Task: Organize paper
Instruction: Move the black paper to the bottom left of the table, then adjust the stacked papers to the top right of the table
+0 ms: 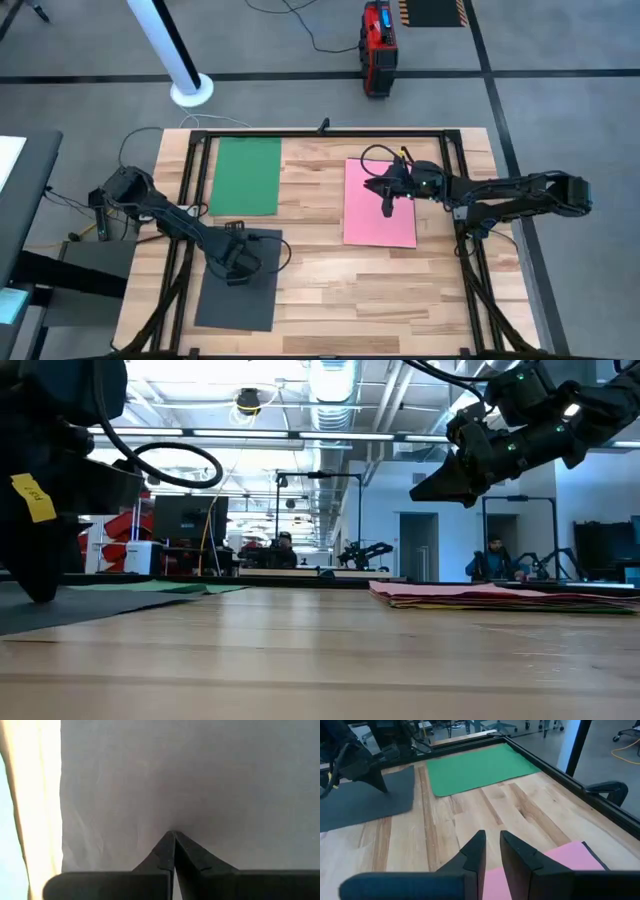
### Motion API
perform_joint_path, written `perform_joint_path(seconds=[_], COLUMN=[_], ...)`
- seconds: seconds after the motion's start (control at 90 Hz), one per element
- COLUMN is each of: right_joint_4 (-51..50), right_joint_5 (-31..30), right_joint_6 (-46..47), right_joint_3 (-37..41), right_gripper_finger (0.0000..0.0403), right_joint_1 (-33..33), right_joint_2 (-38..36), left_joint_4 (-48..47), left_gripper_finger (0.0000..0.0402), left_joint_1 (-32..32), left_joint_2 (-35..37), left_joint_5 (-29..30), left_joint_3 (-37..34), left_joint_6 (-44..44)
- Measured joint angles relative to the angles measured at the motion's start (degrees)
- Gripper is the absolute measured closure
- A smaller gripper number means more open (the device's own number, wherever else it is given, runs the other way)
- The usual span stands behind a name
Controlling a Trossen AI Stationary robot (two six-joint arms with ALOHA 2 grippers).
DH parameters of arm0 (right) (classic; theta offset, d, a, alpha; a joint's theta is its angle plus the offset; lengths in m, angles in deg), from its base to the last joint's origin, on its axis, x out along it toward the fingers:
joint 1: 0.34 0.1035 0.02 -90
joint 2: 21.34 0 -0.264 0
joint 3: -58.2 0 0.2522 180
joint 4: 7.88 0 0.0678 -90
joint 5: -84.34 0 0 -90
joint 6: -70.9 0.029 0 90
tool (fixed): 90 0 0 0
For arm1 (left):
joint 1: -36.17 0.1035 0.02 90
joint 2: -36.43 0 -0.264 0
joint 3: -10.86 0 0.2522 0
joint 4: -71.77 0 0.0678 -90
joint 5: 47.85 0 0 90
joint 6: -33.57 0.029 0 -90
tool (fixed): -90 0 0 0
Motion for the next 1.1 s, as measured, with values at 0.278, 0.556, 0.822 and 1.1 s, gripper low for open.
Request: perform_joint_path(seconds=[0.278,0.556,0.822,1.1], right_joint_4=[0.0,0.0,0.0,-0.3], right_joint_5=[0.0,0.0,0.0,0.0], right_joint_6=[0.0,0.0,0.0,-0.5], right_joint_3=[0.0,0.0,0.0,0.0], right_gripper_finger=[0.0347,0.0347,0.0347,0.0347], right_joint_1=[0.0,0.0,0.0,0.1], right_joint_2=[0.0,0.0,0.0,0.0], left_joint_4=[-0.4,0.1,2.0,12.4], left_gripper_finger=[0.0401,0.0401,0.0401,0.0401], left_joint_1=[0.0,0.0,-0.1,-0.1], left_joint_2=[2.5,2.6,2.6,2.6], left_joint_5=[0.5,3.2,9.1,11.2], left_joint_3=[-0.1,0.0,0.1,0.2], left_joint_6=[-2.0,-2.6,-5.9,-4.0])
